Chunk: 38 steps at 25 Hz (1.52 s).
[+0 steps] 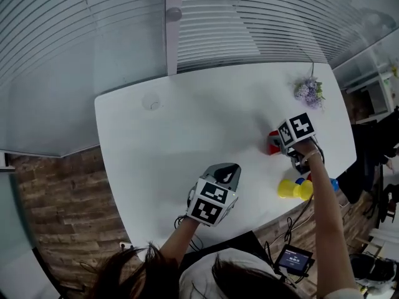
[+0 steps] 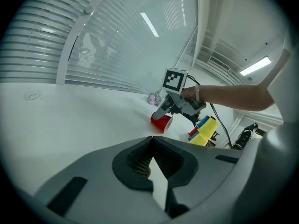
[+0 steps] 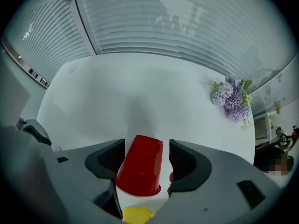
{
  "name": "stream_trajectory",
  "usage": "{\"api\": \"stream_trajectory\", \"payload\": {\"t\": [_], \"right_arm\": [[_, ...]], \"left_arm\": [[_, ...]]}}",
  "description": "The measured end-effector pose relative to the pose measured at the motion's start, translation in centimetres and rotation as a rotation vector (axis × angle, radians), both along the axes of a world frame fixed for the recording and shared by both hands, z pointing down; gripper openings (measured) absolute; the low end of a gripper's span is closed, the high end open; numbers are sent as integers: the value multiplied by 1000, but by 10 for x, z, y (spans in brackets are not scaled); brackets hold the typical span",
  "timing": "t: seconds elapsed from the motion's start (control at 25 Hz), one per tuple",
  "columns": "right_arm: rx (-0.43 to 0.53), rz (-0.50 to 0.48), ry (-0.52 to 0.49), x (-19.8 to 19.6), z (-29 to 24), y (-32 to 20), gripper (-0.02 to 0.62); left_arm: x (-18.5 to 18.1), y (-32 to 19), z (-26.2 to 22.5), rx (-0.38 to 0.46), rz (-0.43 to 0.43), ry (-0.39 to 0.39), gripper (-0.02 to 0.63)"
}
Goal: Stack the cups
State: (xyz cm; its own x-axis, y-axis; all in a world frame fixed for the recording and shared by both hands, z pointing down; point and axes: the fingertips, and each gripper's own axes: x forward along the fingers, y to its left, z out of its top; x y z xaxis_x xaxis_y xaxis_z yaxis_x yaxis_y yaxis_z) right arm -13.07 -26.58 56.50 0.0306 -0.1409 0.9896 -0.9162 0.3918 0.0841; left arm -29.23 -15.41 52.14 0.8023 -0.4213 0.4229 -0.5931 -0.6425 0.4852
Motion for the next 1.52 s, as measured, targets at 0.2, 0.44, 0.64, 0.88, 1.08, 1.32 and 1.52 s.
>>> {"api": "stream_trajectory", "payload": {"t": [0.2, 0.44, 0.64, 0.88, 1.08, 1.32, 1.52], "right_arm": [[-75, 63, 13, 12, 21, 2, 328], [-75, 110, -35, 11, 26, 5, 315], [4, 85, -67, 2, 18, 3, 313], [129, 66, -113, -10, -5, 2, 313], [225, 59, -153, -18, -27, 7, 311], [412, 54, -200, -24, -75, 14, 295], [525, 18, -249, -30, -112, 21, 291]], "left_arm": [[-1, -2, 5, -22, -1, 3, 18], [-2, 0, 7, -35, -5, 2, 18], [-1, 2, 2, -31, -10, 9, 18], [-1, 3, 4, -14, -24, -4, 18], [2, 8, 1, -6, -18, -7, 18], [8, 17, -11, 24, -12, -21, 18], [16, 21, -24, 40, -30, -29, 18]]}}
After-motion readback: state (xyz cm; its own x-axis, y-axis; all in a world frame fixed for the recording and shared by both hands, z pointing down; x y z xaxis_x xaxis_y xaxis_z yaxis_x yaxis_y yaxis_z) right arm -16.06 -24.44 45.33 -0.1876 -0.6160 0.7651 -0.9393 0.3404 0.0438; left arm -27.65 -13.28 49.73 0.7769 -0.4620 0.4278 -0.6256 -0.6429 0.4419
